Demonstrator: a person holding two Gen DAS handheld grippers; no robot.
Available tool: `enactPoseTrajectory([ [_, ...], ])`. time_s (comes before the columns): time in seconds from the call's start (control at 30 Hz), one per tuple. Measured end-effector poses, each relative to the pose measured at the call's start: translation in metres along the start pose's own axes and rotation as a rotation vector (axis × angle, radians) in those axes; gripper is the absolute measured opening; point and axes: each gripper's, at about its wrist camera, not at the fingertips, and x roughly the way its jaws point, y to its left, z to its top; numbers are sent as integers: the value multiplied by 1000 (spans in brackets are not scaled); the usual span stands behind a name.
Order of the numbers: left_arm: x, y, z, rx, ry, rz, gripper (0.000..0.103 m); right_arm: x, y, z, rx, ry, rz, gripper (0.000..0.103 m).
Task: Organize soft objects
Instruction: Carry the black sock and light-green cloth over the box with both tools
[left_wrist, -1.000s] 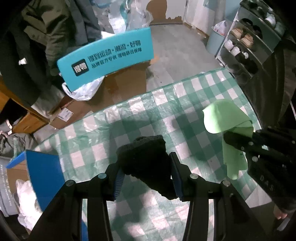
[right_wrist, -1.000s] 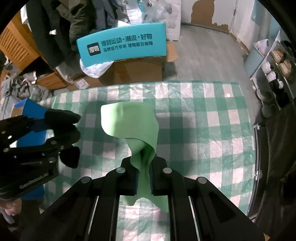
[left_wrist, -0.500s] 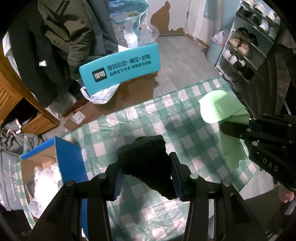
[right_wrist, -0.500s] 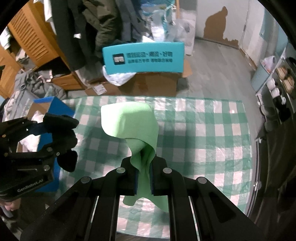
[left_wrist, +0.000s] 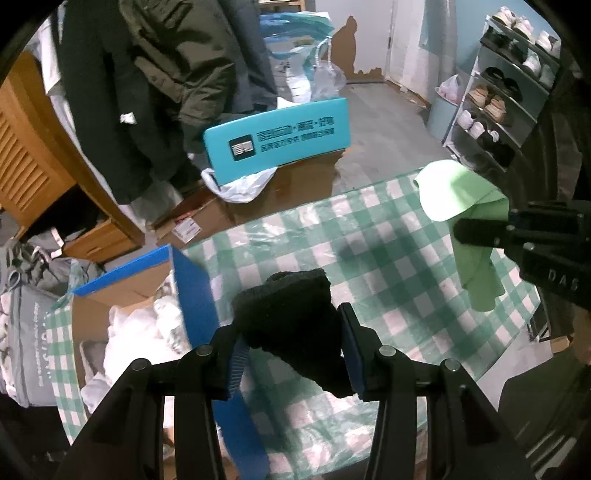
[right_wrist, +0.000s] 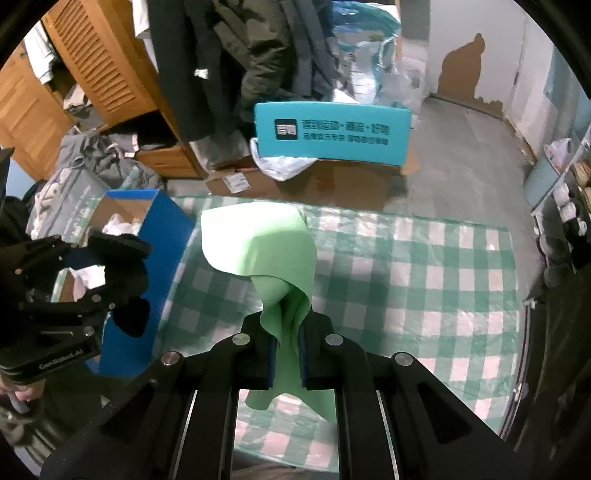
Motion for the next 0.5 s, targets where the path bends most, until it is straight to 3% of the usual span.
enactPoseTrajectory([
  [0.5,-18,51,-33,-49,-19,27,46,9,70,14,-106,-2,80,8],
])
